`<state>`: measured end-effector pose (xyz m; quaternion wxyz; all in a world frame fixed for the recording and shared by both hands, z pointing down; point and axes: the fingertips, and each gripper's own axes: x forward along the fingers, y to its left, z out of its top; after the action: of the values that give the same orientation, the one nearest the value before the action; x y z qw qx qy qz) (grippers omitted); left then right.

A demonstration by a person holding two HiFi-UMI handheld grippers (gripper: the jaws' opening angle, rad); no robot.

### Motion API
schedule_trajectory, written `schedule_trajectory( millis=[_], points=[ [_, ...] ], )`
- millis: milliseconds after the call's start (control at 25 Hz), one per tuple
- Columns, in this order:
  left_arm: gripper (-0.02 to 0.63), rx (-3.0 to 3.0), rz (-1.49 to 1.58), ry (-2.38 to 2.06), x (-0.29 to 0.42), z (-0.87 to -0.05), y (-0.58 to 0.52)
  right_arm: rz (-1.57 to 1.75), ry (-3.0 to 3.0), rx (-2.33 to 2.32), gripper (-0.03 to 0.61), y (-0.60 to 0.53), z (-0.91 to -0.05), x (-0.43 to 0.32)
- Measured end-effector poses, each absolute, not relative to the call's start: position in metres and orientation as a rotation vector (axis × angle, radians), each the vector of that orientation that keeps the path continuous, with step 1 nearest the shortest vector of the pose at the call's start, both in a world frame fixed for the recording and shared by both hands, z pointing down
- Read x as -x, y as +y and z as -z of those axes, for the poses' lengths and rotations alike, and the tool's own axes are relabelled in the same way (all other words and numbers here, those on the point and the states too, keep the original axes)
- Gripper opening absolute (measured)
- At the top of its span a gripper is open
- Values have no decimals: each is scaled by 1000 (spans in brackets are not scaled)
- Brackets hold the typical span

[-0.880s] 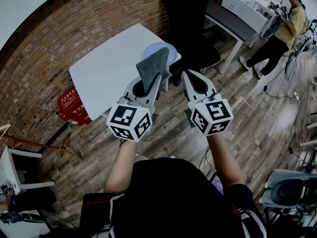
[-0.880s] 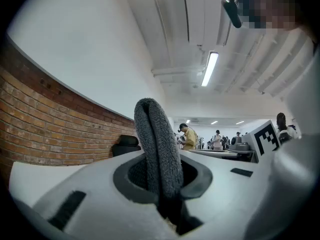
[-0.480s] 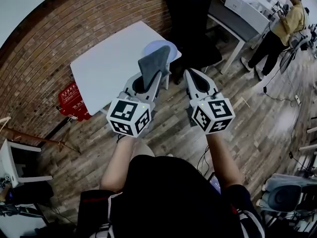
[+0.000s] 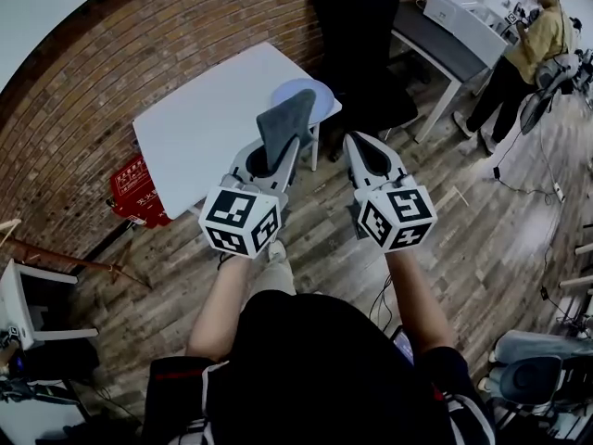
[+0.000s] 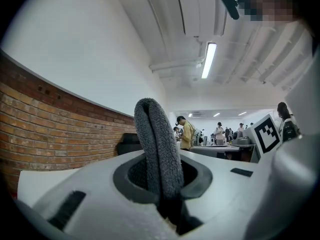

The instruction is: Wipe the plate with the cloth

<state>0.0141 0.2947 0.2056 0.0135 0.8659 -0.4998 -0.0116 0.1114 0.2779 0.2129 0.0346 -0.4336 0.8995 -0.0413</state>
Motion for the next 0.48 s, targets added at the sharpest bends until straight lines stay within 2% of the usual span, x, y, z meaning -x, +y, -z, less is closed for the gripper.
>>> schedule_trajectory(
  millis=[480],
  points=[
    [61,-2668,76,-1525,2,-207,245,148,2779,1332,31,227,-217,-93]
  ],
)
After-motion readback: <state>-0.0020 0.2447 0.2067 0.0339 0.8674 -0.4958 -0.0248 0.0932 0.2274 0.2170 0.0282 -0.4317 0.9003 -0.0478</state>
